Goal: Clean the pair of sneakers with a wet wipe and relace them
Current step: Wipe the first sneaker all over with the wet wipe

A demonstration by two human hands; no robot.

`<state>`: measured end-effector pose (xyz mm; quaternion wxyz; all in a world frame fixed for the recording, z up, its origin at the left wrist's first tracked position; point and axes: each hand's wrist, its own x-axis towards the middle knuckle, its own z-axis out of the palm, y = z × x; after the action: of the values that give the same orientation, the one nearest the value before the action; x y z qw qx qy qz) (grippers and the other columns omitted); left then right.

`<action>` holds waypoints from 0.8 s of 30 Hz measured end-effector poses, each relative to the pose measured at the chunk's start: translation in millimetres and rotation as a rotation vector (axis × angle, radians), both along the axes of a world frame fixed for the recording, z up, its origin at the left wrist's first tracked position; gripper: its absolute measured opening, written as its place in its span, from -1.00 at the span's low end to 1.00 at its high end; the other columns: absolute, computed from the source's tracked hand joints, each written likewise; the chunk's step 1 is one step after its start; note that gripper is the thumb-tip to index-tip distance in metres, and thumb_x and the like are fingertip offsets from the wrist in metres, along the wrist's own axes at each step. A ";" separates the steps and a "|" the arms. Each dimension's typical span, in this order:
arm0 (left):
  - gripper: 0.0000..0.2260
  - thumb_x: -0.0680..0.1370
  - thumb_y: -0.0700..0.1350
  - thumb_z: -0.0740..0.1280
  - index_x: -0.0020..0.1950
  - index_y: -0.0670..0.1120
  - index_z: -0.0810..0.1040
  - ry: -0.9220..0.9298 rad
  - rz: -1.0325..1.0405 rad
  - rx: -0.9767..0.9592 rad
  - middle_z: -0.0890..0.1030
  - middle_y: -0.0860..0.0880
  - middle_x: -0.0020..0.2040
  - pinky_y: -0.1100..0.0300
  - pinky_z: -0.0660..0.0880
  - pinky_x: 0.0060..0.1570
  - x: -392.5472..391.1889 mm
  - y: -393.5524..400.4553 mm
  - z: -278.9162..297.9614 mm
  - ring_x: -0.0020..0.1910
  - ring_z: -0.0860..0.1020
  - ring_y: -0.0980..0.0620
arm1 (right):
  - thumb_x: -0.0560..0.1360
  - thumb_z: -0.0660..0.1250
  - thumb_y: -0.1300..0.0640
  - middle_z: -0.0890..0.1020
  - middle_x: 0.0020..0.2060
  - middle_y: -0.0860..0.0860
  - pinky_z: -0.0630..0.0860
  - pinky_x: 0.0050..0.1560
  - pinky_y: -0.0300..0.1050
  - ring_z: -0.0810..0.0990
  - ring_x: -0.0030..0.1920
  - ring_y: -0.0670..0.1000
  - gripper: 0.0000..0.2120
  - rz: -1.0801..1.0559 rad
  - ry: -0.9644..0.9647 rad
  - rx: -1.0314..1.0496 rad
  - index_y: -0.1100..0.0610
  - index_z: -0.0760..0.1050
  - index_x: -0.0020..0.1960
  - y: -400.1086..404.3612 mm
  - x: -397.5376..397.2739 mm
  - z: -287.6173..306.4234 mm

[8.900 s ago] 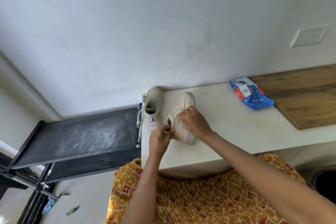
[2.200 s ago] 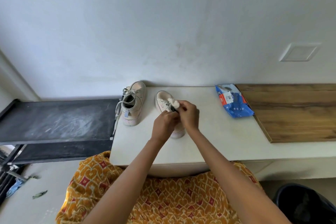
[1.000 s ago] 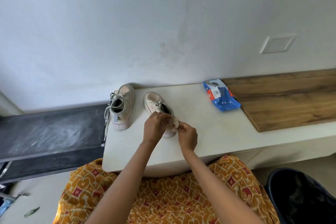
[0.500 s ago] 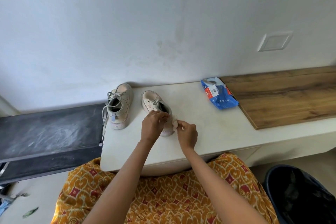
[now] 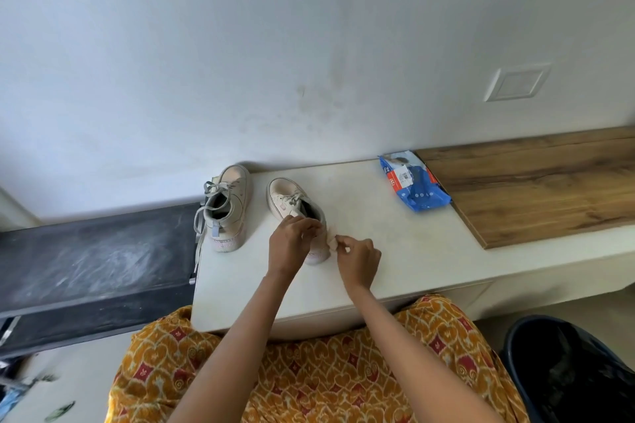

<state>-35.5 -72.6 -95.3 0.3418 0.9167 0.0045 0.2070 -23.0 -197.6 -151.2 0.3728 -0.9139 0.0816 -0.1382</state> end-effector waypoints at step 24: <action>-0.85 0.41 -0.26 0.41 -0.11 -0.05 0.69 -0.024 0.024 0.036 0.65 0.01 -0.23 0.23 0.39 -0.31 -0.7 -4.3 -2.9 -0.17 0.57 -0.03 | 0.48 0.38 0.19 0.61 -0.19 0.10 0.48 -0.10 -0.06 0.51 -0.15 0.10 -0.82 0.109 -0.070 0.020 0.04 0.66 0.05 -5.6 -7.9 4.0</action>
<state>-36.1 -76.9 -98.1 0.3228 0.9199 0.0078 0.2224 -30.9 -203.3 -147.2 0.3914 -0.9079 0.0200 -0.1488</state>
